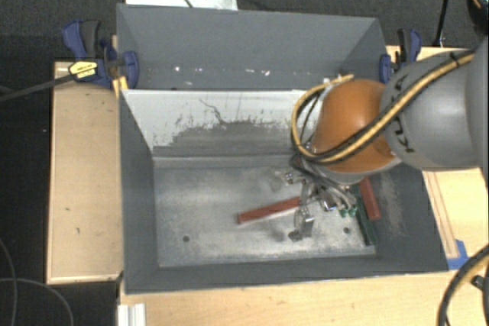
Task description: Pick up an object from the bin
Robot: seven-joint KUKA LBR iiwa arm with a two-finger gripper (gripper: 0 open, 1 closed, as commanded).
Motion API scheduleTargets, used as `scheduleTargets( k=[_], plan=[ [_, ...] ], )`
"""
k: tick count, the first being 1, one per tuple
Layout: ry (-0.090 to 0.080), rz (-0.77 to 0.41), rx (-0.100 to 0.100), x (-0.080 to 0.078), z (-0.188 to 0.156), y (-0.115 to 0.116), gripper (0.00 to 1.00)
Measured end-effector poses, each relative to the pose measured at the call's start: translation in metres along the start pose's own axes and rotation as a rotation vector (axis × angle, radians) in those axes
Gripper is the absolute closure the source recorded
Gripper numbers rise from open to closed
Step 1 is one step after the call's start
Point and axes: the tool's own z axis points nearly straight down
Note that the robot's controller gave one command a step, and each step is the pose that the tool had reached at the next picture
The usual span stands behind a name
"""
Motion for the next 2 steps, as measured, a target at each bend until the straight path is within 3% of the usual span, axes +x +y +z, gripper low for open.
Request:
scheduleTargets(
  k=[1, 2],
  plan=[
    [0.002, -0.022, -0.001, 0.0055, 0.0322, 0.0049, 0.0],
    [0.002, -0.025, 0.0, 0.0055, 0.032, 0.0049, 0.0]
  ],
)
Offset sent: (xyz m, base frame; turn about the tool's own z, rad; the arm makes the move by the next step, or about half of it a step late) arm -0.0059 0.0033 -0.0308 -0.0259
